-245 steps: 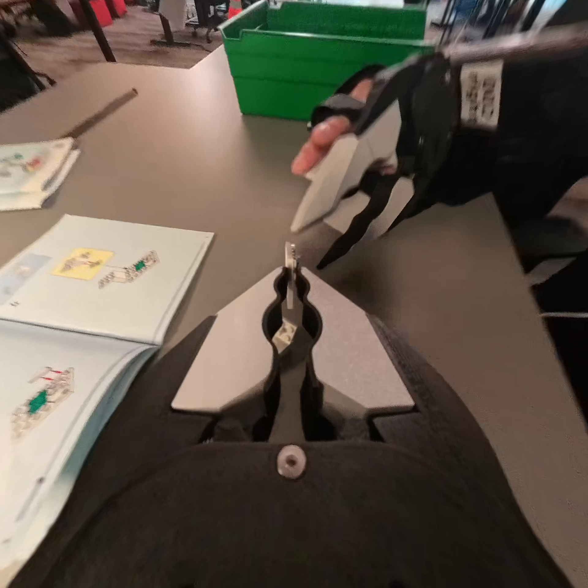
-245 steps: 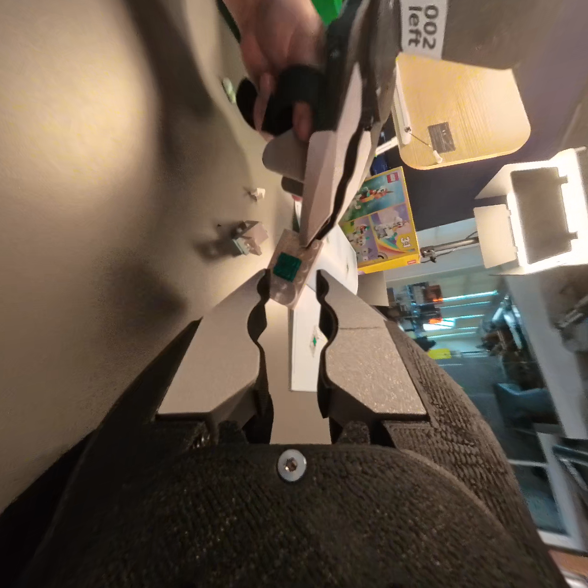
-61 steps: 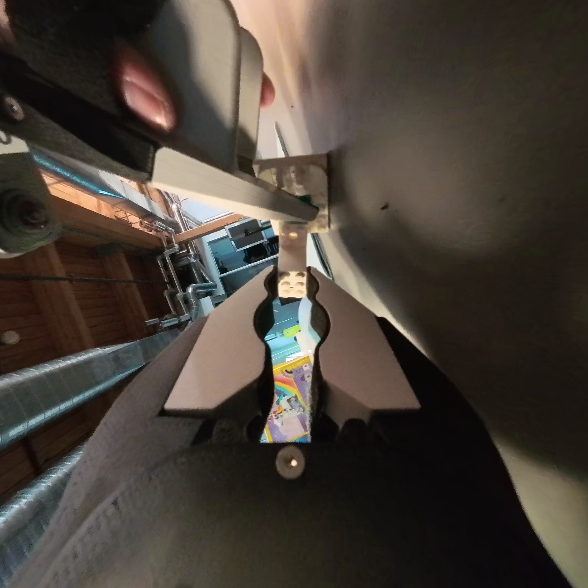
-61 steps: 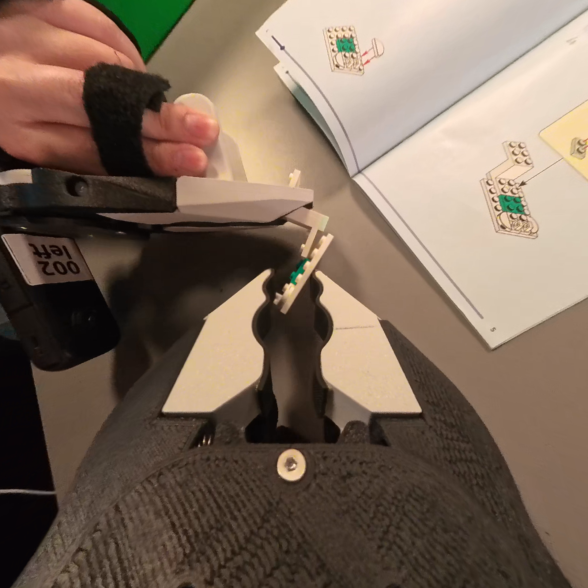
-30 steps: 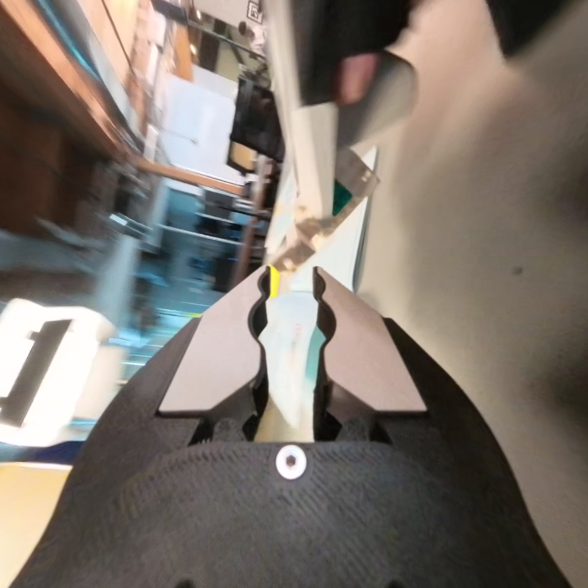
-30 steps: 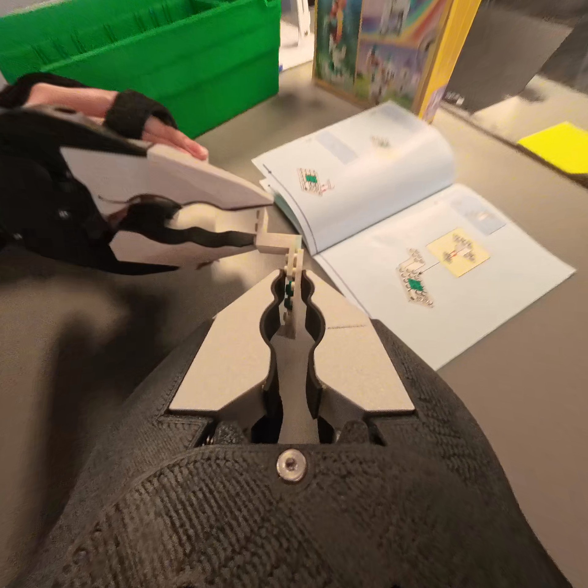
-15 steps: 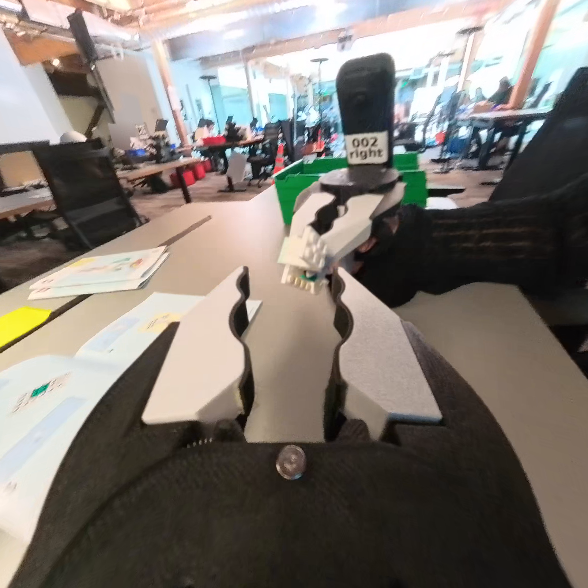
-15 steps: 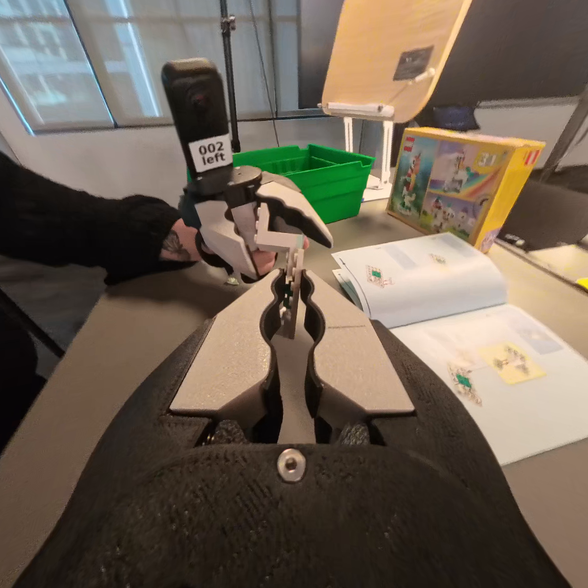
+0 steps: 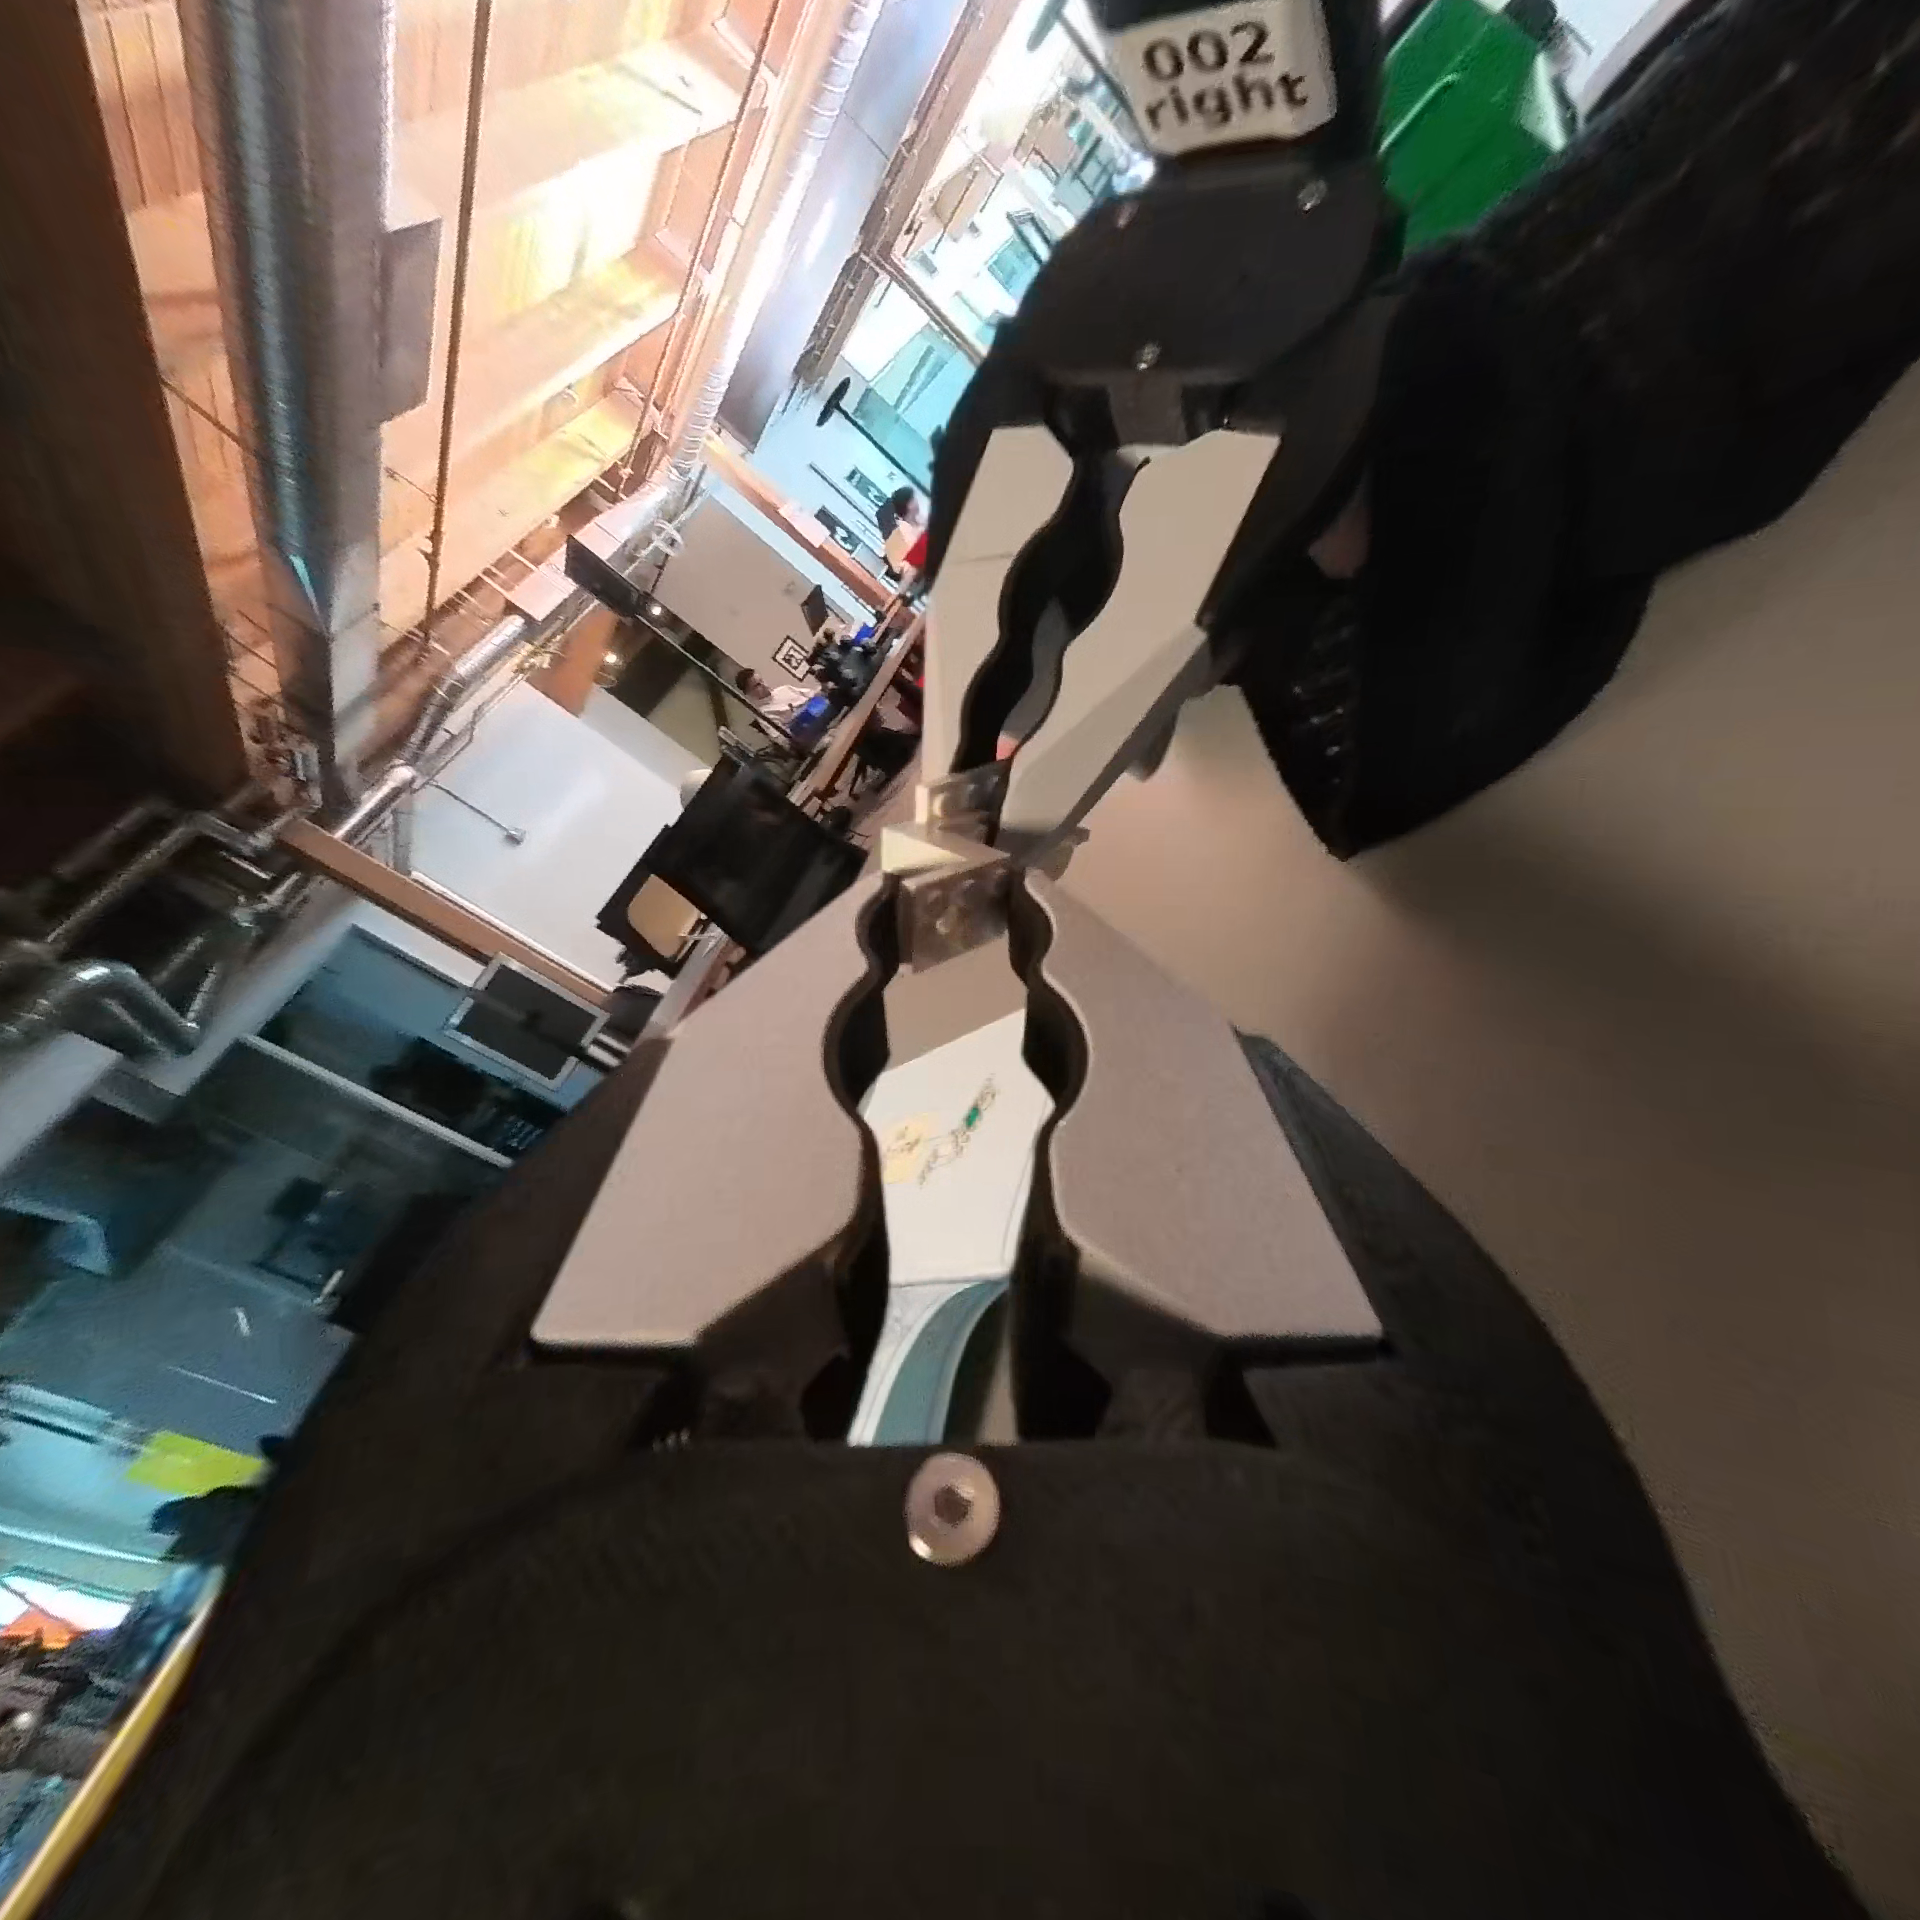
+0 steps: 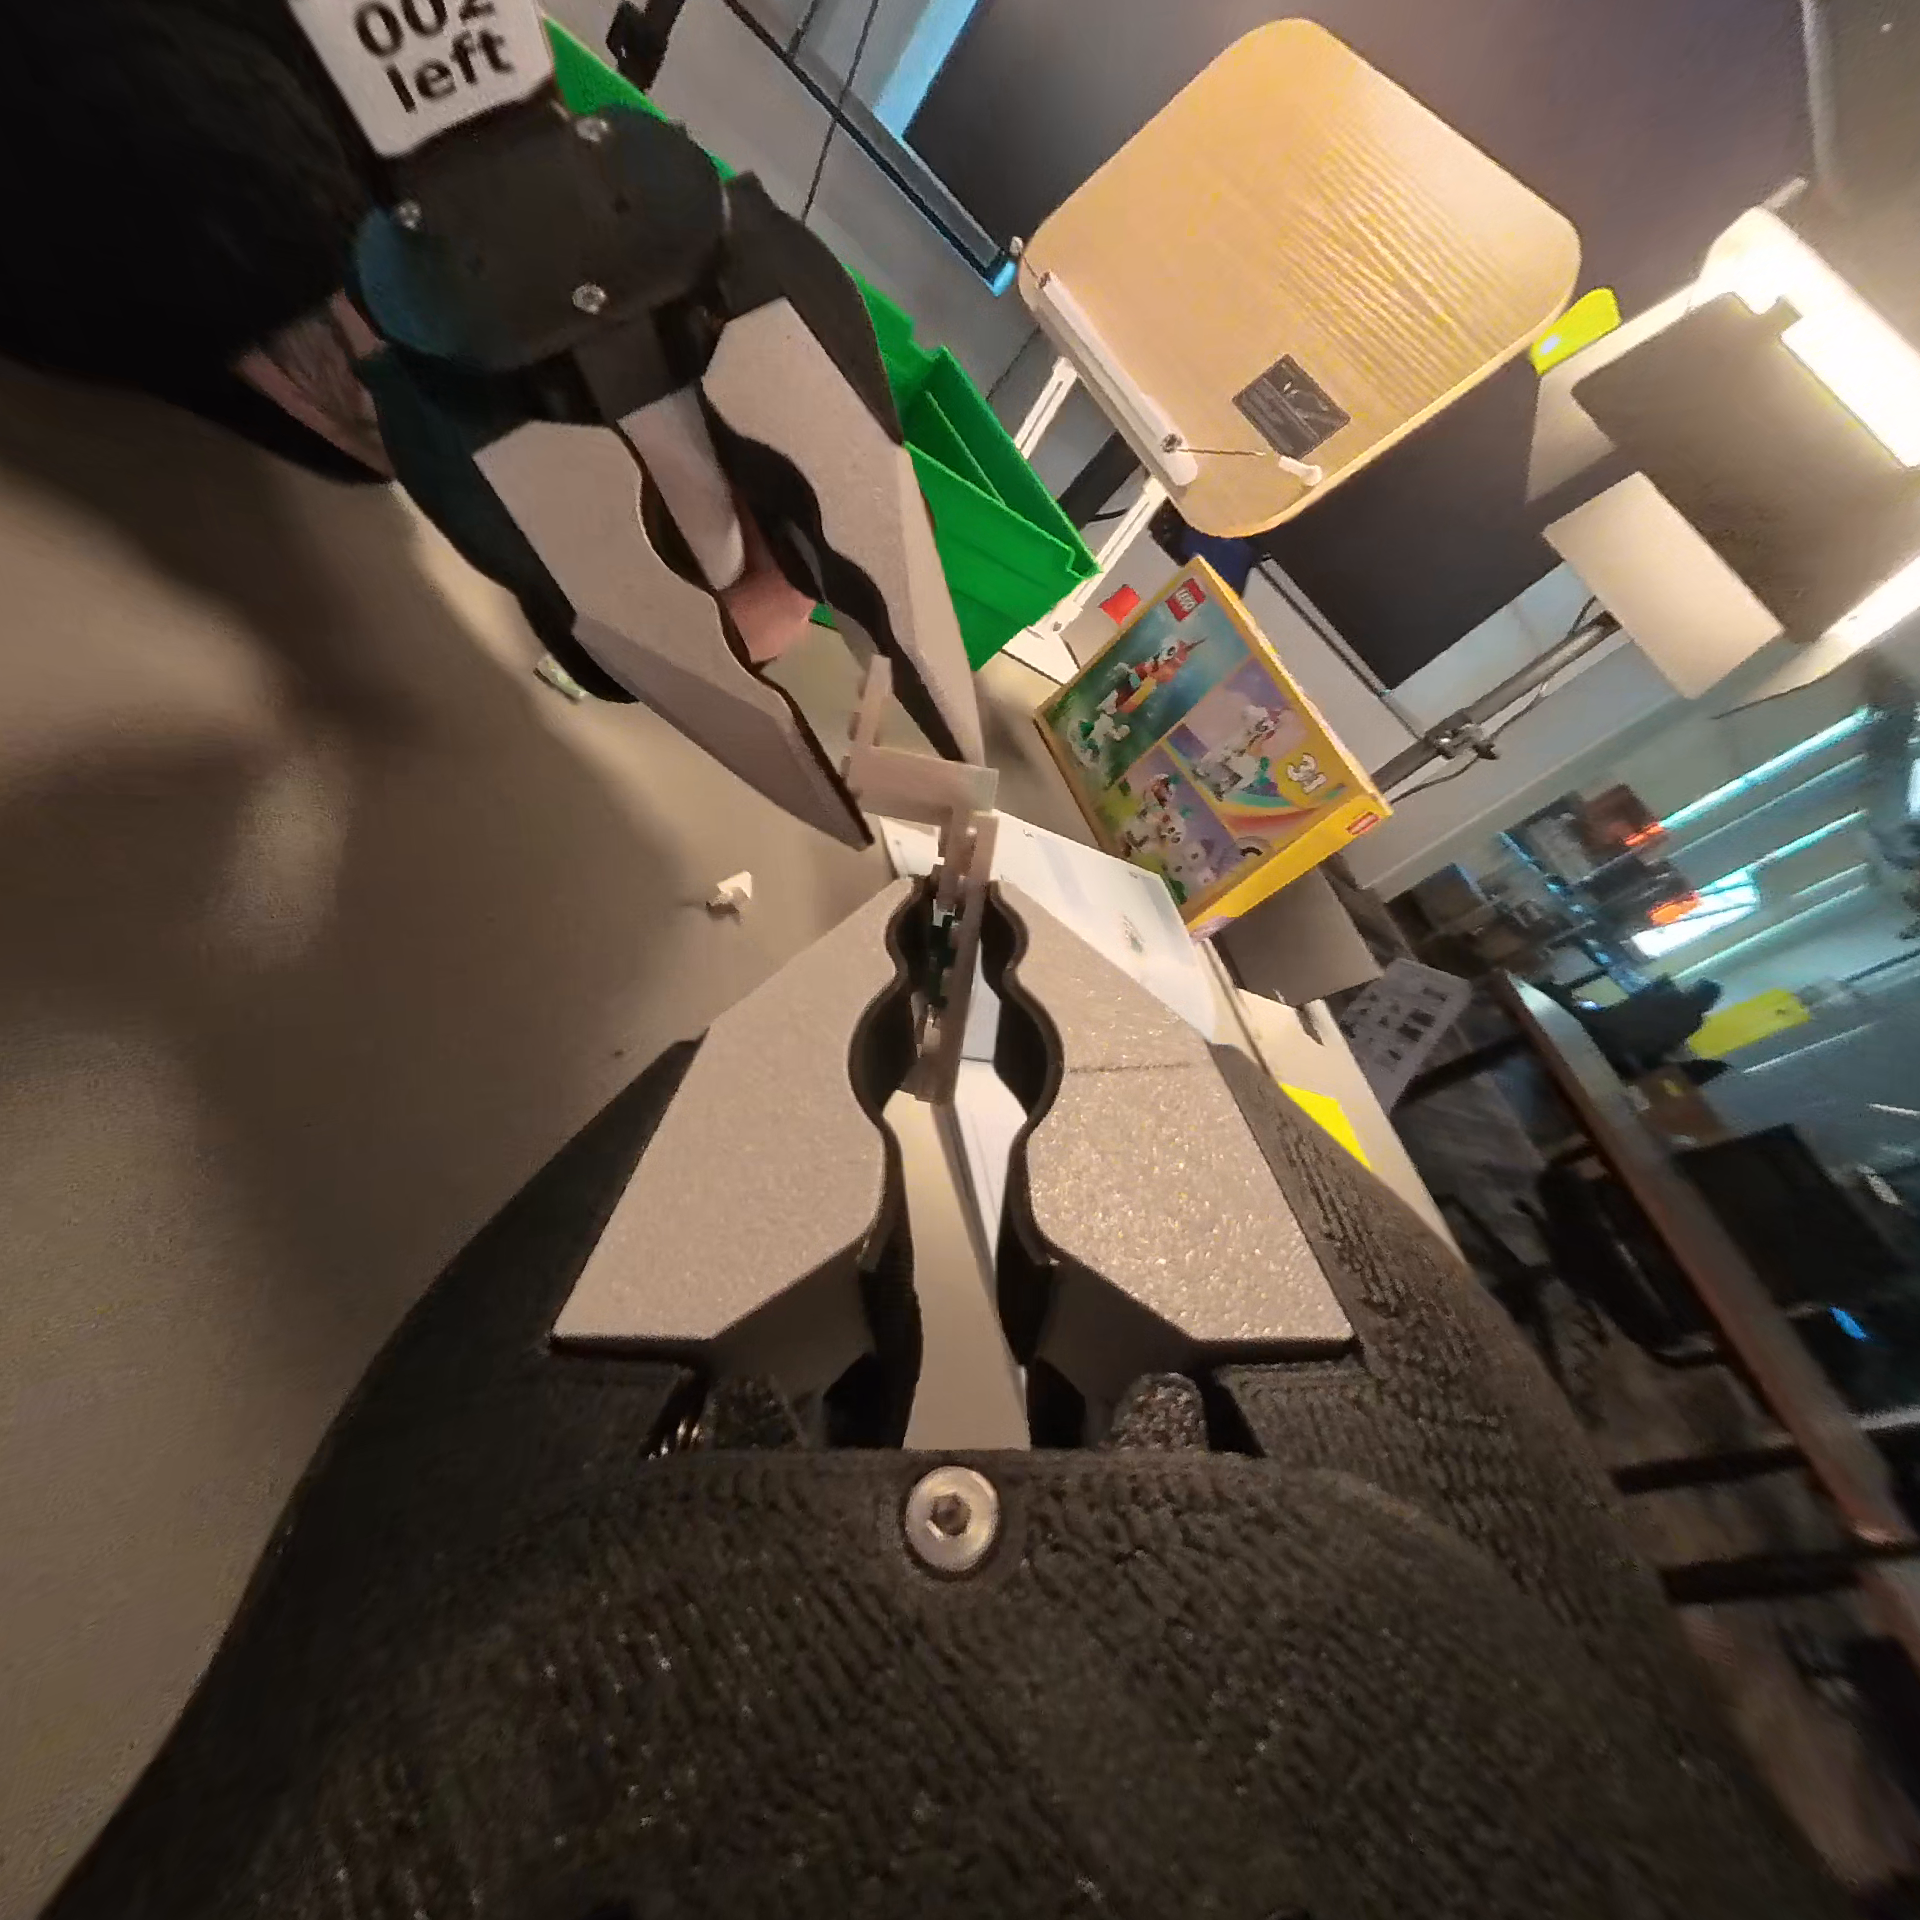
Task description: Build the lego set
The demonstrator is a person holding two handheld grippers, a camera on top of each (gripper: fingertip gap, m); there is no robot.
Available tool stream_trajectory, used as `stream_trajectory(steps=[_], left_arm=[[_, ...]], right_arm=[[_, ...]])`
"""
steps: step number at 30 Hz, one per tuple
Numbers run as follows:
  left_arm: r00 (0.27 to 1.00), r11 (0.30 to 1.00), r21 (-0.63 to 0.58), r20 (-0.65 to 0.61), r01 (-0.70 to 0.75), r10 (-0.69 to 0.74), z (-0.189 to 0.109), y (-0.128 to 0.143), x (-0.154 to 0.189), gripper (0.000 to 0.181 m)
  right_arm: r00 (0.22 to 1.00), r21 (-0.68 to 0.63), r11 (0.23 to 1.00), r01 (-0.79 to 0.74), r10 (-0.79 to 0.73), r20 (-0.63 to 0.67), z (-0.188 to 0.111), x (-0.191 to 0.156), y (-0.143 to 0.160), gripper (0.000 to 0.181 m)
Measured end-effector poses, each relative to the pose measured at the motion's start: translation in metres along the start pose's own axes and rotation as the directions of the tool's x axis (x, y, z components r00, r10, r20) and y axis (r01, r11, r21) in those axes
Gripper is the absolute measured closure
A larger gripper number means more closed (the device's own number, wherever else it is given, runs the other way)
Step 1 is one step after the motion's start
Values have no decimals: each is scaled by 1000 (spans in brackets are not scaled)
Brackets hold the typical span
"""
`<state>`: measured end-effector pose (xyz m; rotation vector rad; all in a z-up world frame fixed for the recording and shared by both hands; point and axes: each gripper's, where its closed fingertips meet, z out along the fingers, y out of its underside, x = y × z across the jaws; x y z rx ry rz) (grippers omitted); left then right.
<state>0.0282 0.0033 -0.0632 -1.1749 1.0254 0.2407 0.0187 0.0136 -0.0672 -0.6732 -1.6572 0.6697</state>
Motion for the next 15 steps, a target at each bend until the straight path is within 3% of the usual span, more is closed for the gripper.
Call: stream_trajectory(steps=[8,12,15], left_arm=[[999,1000,-10,36,-11,11,1,3,-3,162],[999,1000,-10,47,-23,24,1,4,-2,162],[998,998,28,12,57,-57,1,2,-1,162]], right_arm=[[951,-130,962,240,-260,-165,2,5,1,173],[977,-99,986,131,-145,-158,2,4,2,174],[995,-24,1000,-1,-2,-101,0,1,0,174]])
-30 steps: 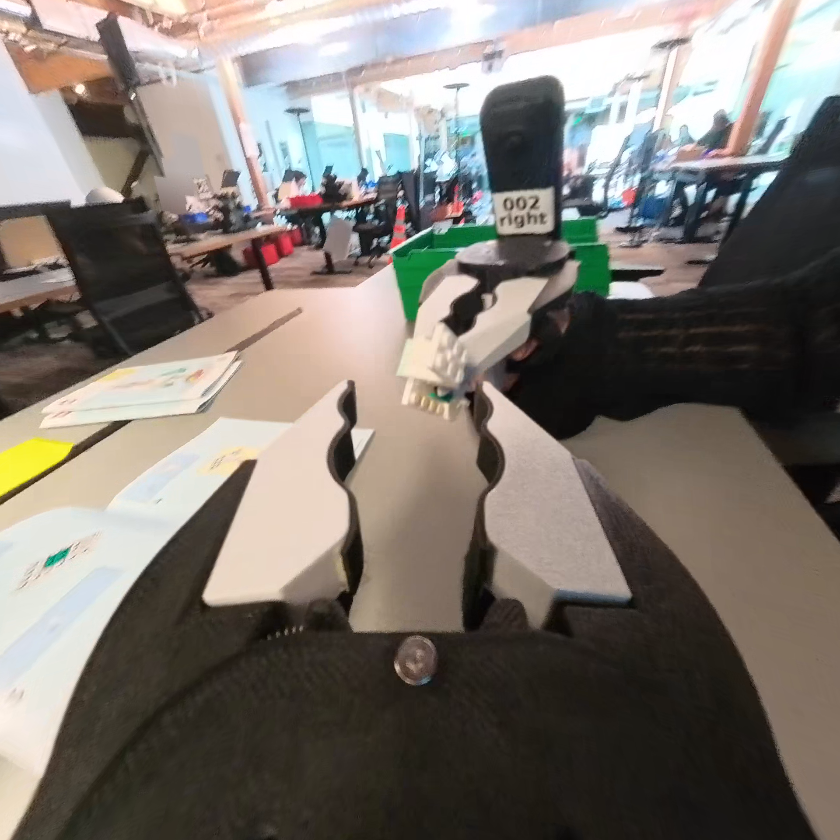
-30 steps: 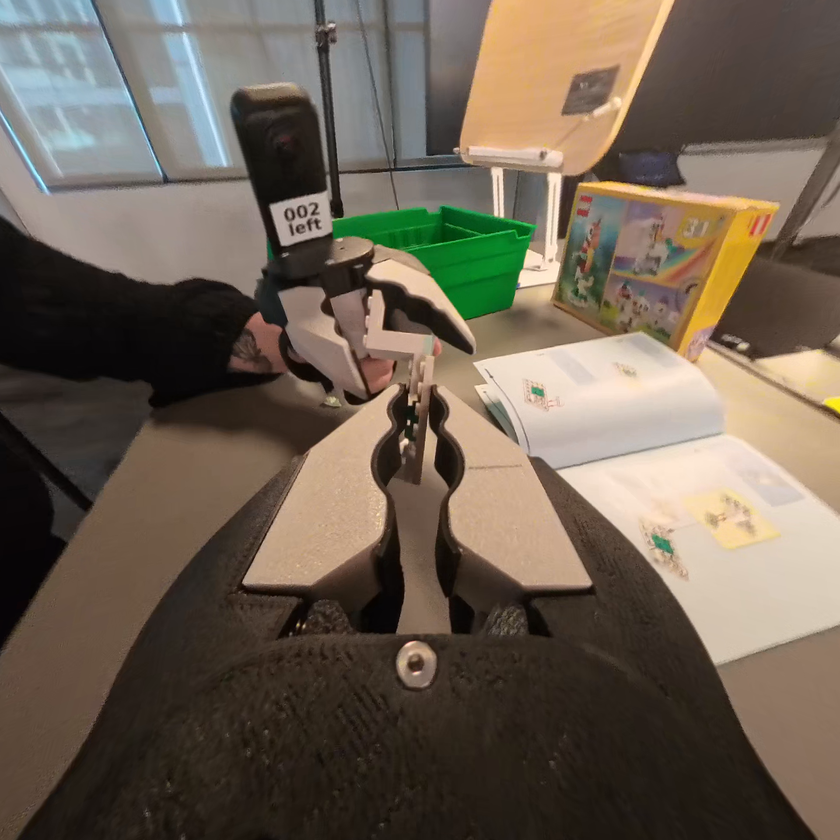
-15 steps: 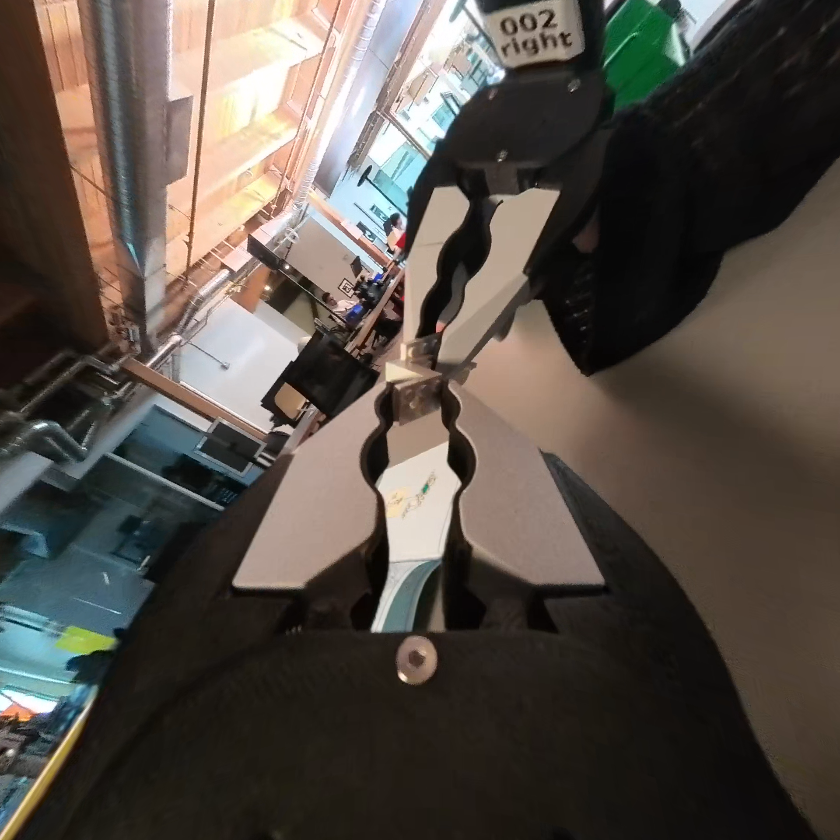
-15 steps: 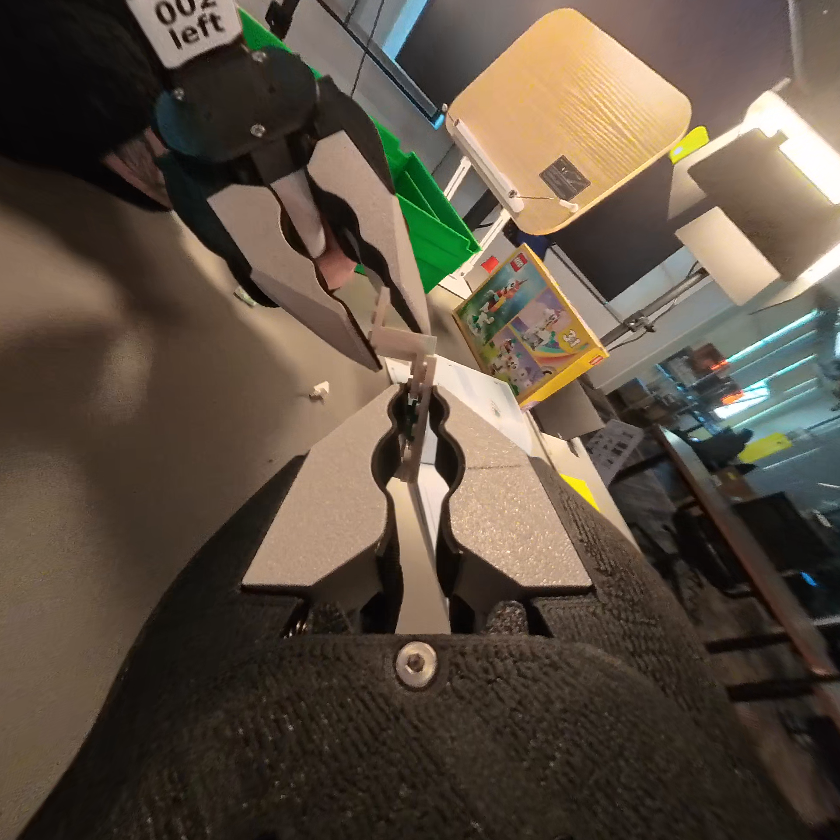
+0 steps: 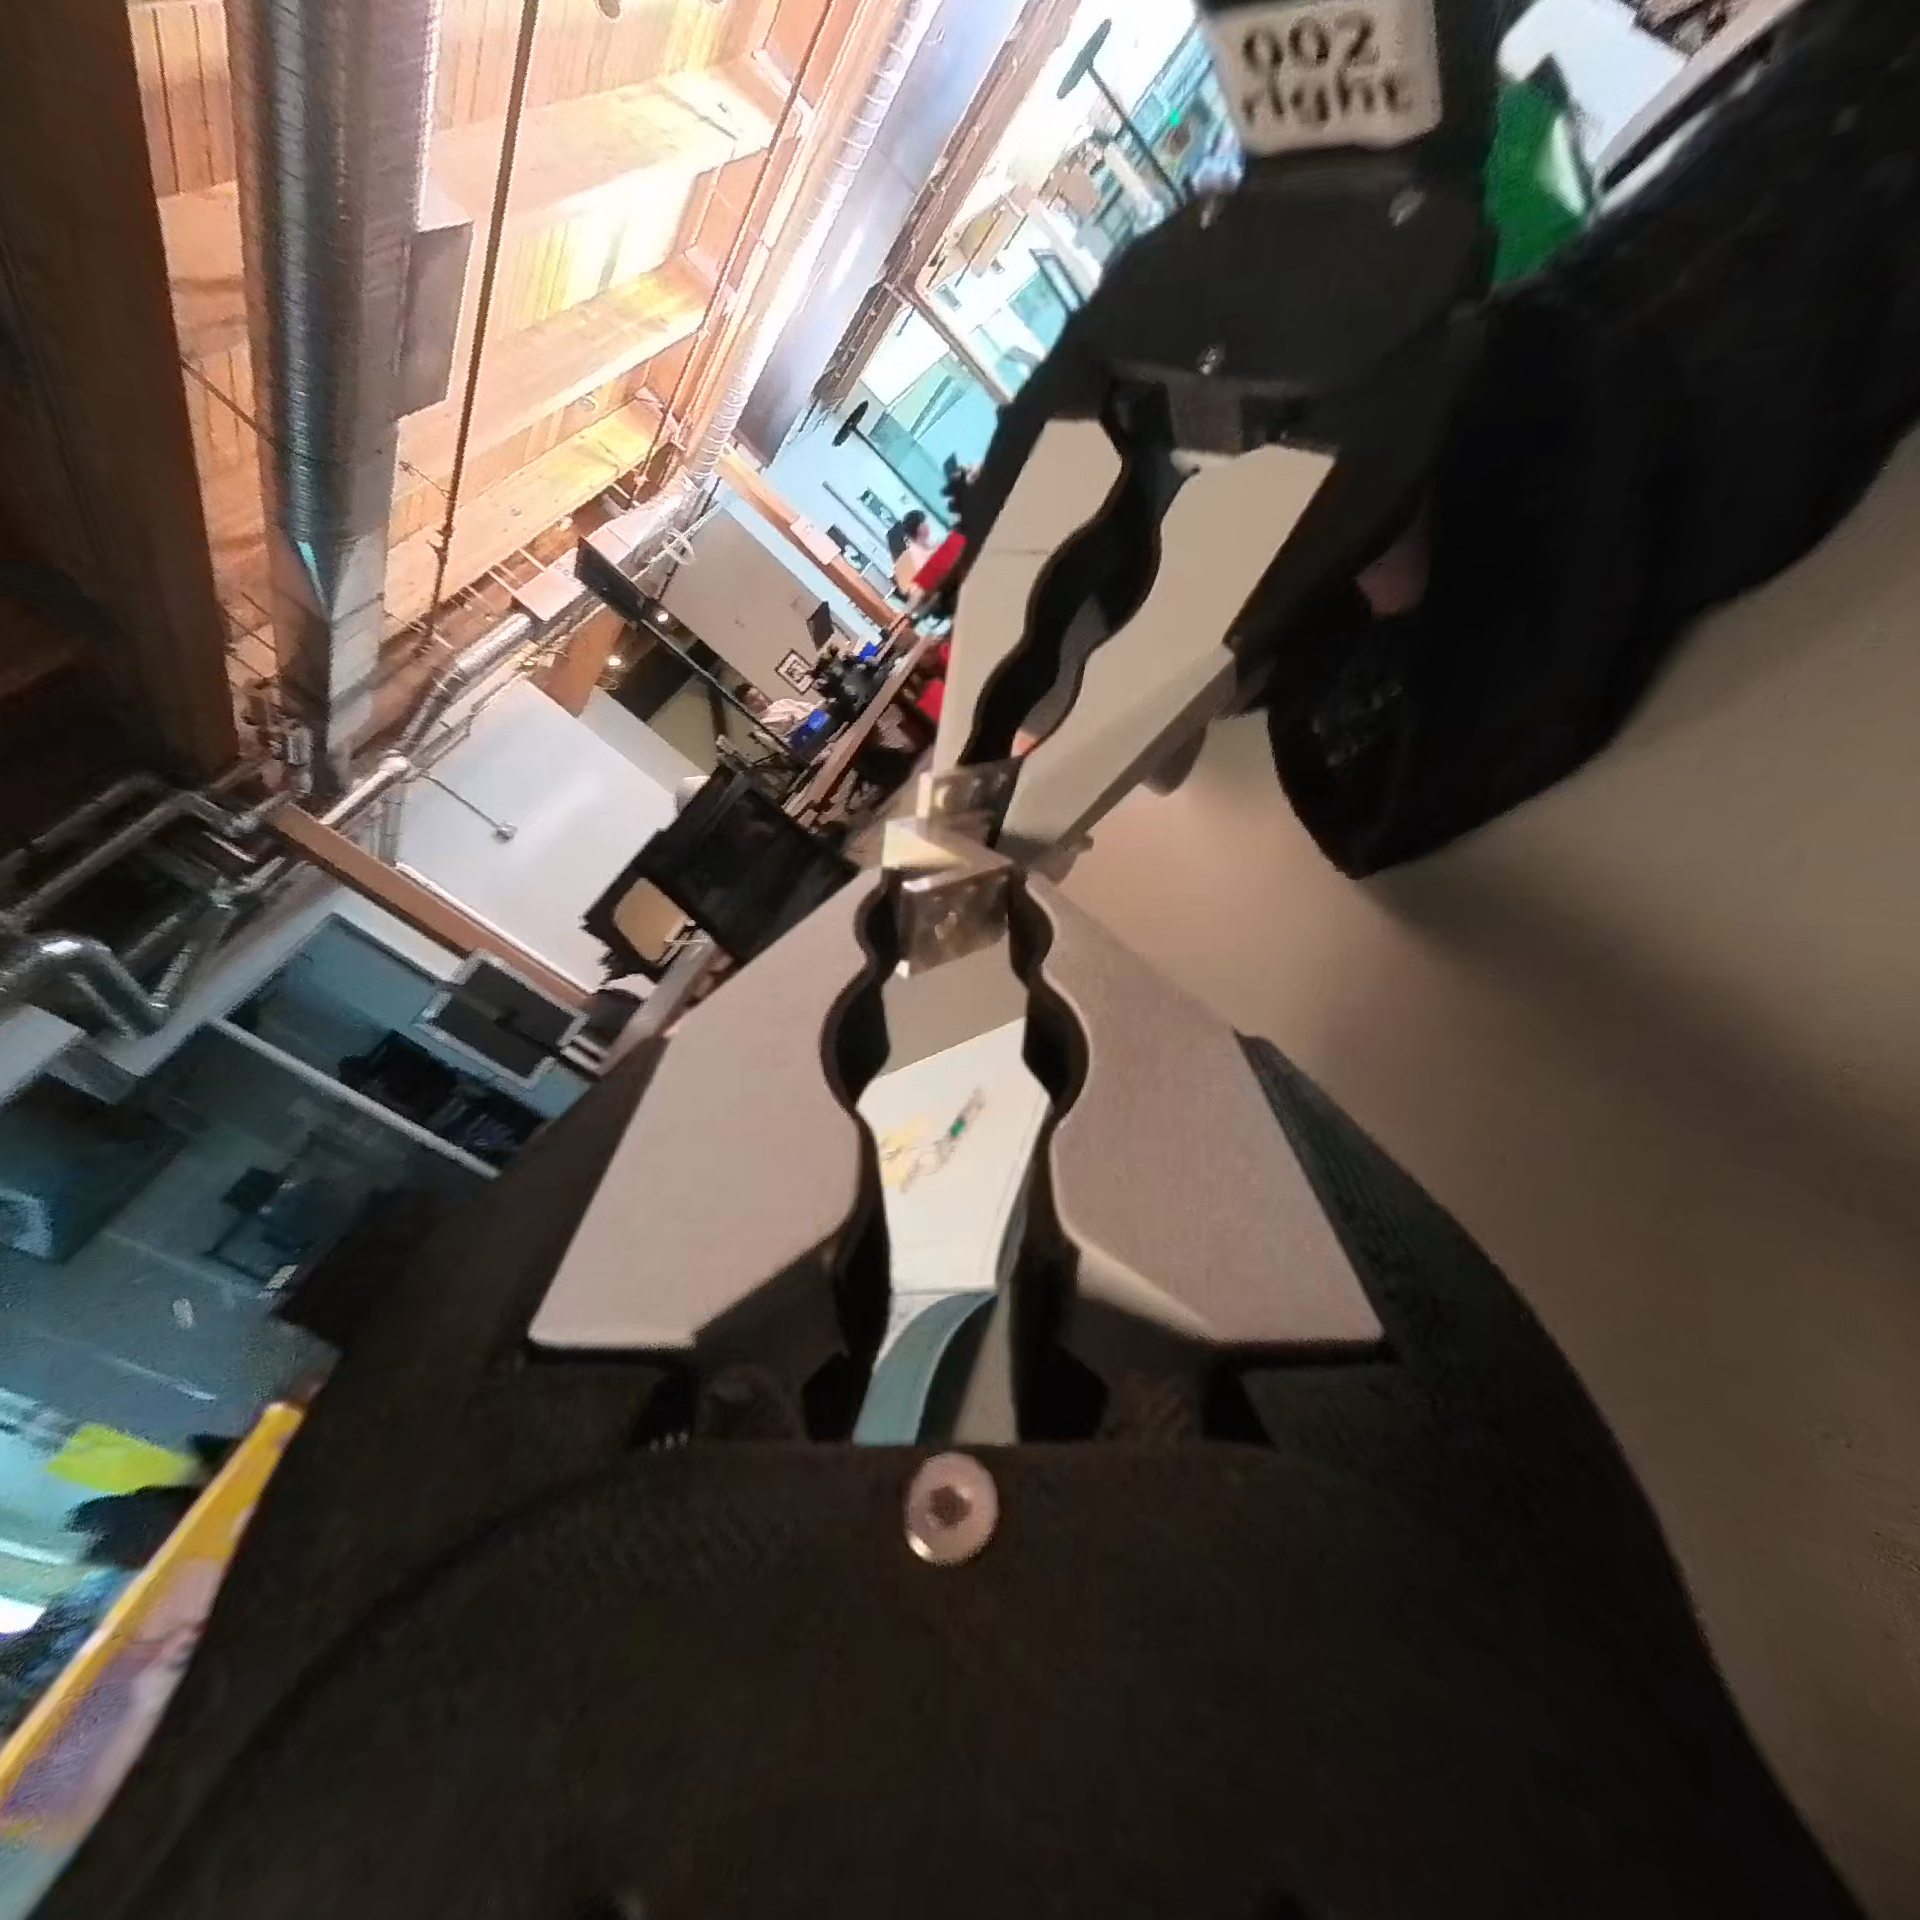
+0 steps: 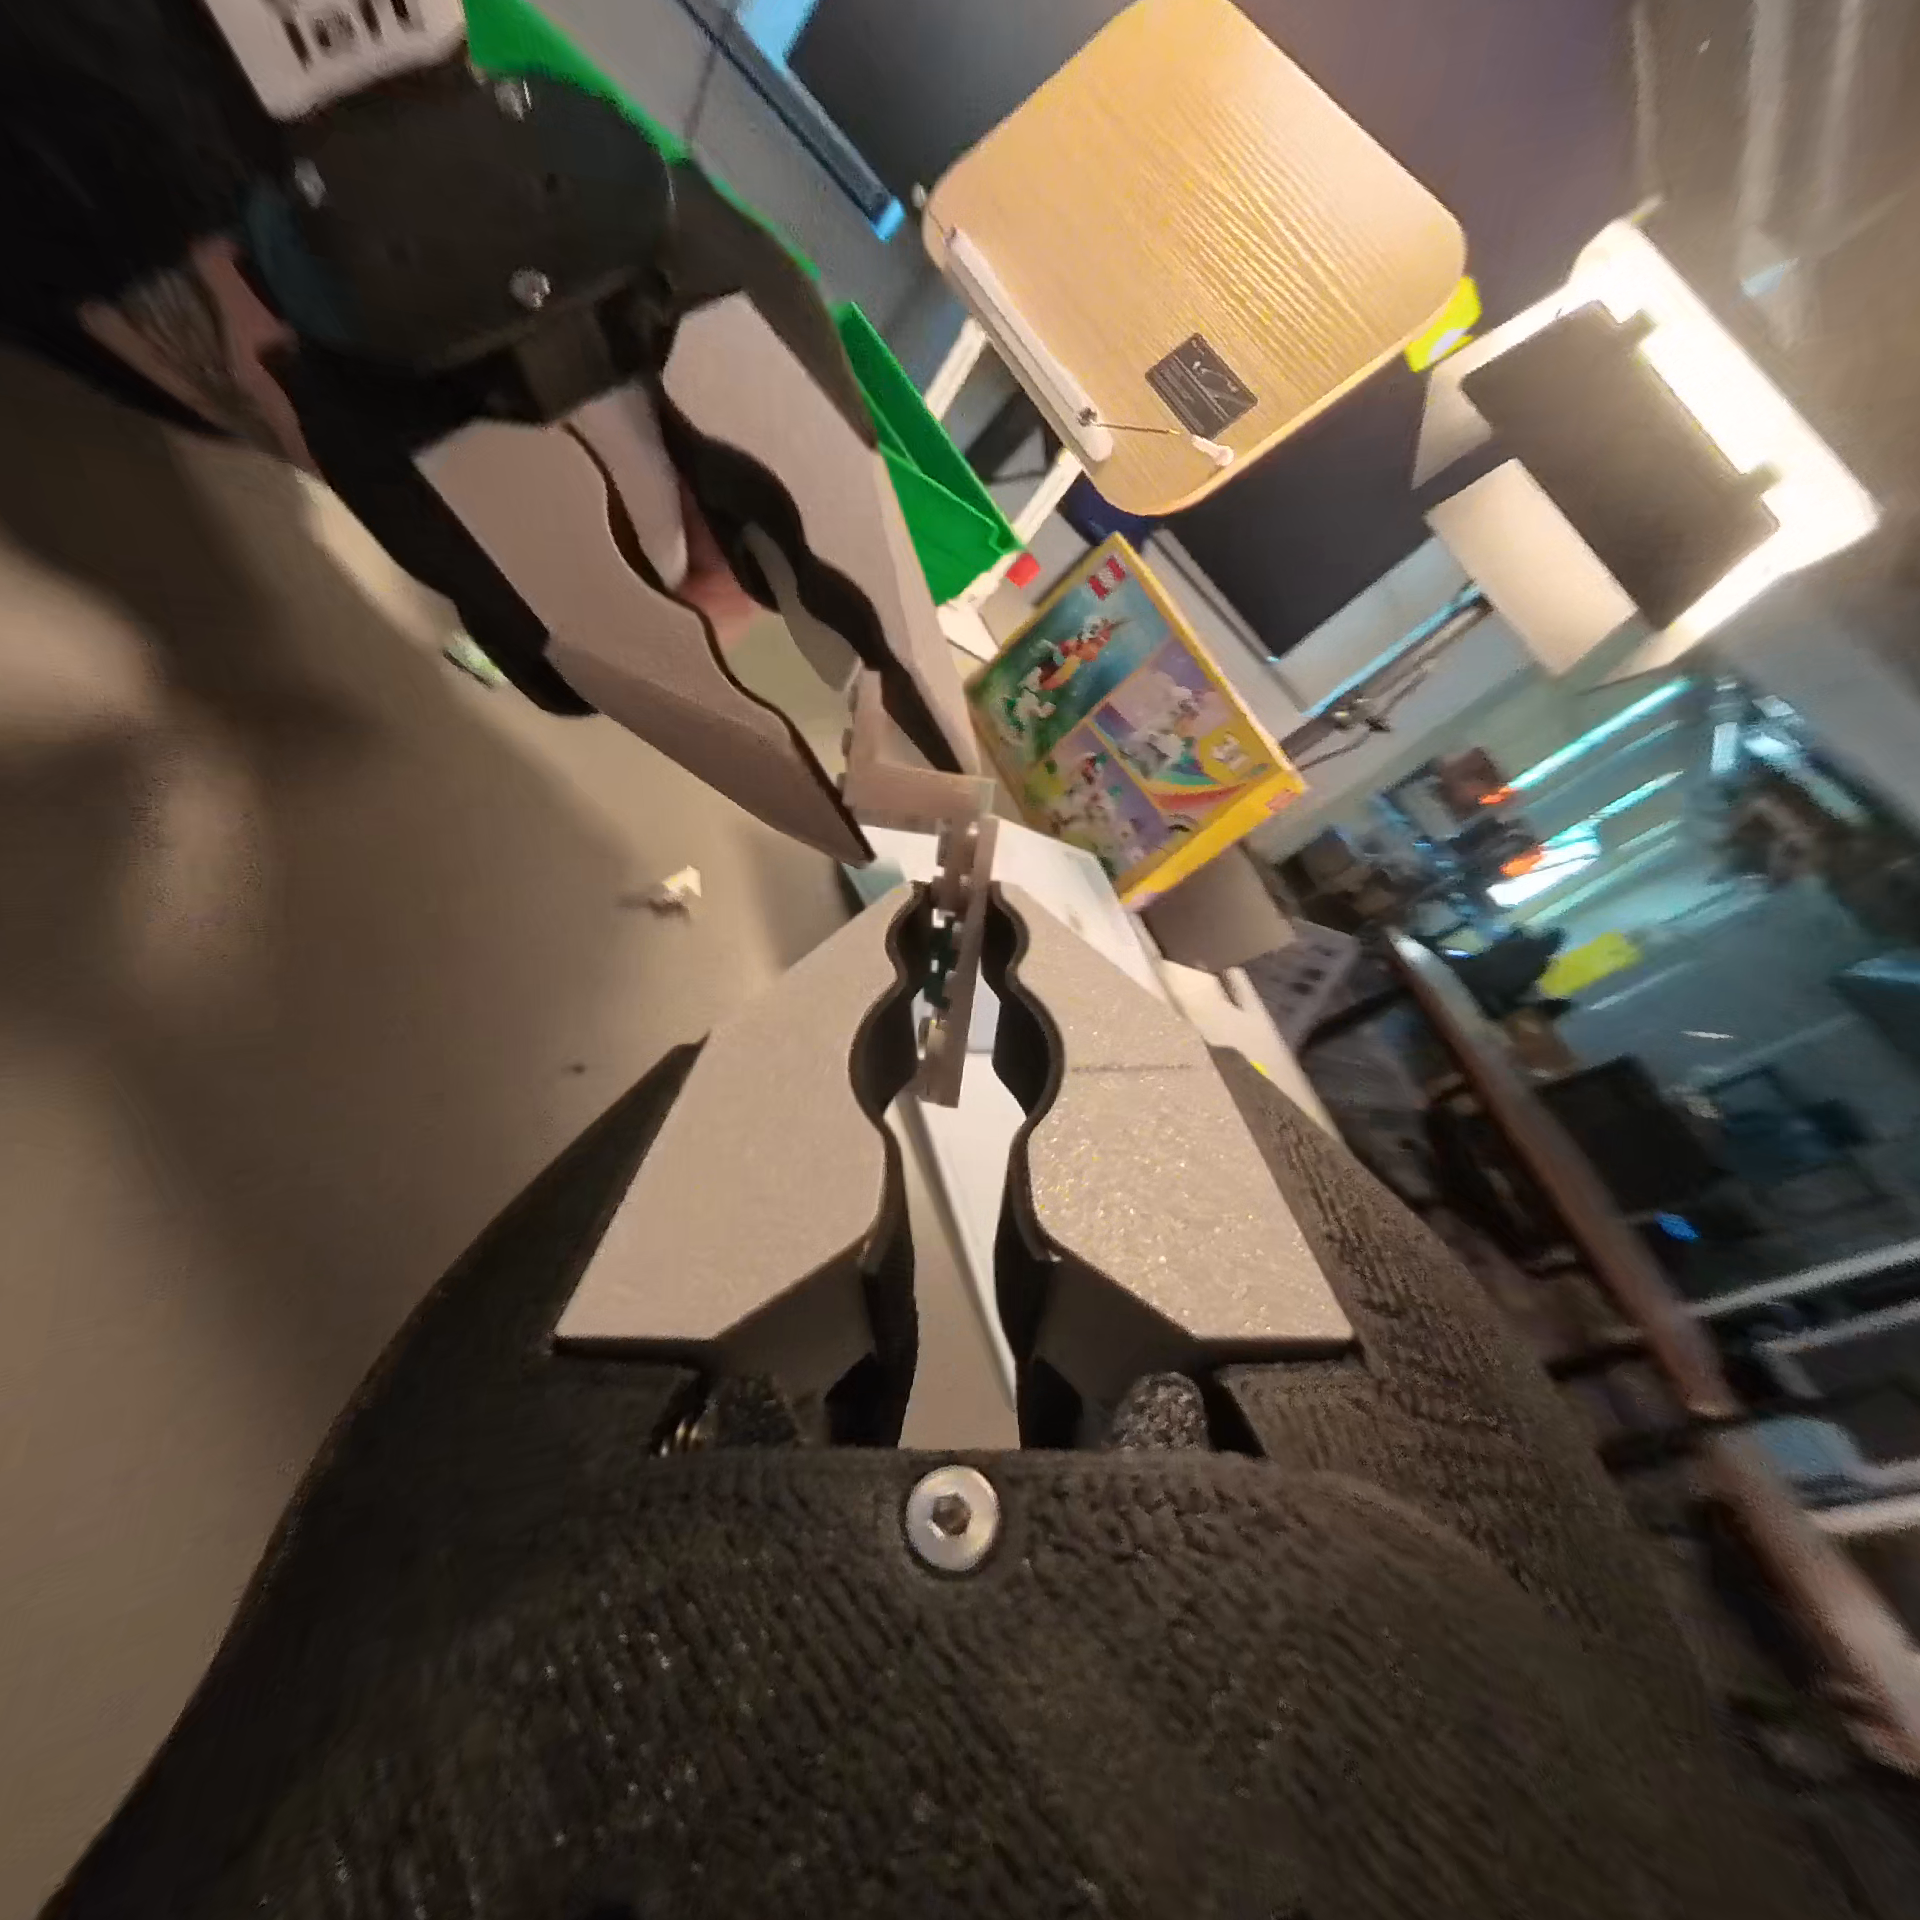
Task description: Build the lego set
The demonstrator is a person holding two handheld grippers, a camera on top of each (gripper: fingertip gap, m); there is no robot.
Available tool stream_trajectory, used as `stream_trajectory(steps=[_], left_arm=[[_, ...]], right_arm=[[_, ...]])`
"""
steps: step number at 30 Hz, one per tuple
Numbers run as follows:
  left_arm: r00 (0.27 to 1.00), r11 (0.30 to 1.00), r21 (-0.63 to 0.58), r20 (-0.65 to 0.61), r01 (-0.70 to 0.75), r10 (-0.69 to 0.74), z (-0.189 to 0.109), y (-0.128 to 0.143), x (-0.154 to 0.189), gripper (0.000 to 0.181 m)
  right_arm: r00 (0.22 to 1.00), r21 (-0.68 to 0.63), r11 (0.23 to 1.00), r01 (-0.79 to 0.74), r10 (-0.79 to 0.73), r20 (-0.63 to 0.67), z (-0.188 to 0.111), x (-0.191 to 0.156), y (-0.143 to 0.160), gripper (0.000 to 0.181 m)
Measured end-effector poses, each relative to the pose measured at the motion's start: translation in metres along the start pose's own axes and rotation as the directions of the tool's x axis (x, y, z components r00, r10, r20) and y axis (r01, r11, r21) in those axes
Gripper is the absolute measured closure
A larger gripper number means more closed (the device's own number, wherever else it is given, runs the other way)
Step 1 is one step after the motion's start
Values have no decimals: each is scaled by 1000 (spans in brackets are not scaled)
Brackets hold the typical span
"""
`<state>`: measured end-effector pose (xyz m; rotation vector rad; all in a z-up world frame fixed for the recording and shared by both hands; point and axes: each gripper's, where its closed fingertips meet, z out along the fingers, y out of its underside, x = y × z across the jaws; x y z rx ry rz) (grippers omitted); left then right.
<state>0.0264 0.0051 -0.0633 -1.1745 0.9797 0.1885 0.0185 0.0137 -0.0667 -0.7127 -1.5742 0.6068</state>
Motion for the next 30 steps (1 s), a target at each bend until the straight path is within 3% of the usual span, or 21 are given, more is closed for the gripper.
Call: stream_trajectory(steps=[3,7,11,16,23,30], left_arm=[[991,992,0,-44,128,-128,2,2,-1,161],[939,941,25,-87,336,-333,1,1,-5,151],[866,872,5,-118,489,-485,1,4,-11,142],[872,885,-29,-154,465,-464,3,1,-1,159],[873,891,-60,-176,451,-454,3,2,2,165],[798,845,-104,-285,525,-531,1,7,15,166]], right_arm=[[998,40,998,-58,57,17,0,2,1,174],[982,33,987,154,-150,-114,-1,6,-1,174],[911,-21,935,354,-349,-219,-4,10,-2,174],[829,-65,868,493,-491,-266,-6,9,-5,173],[690,-159,749,643,-657,-305,-7,9,-9,174],[700,-144,729,670,-684,-204,-8,-5,0,174]])
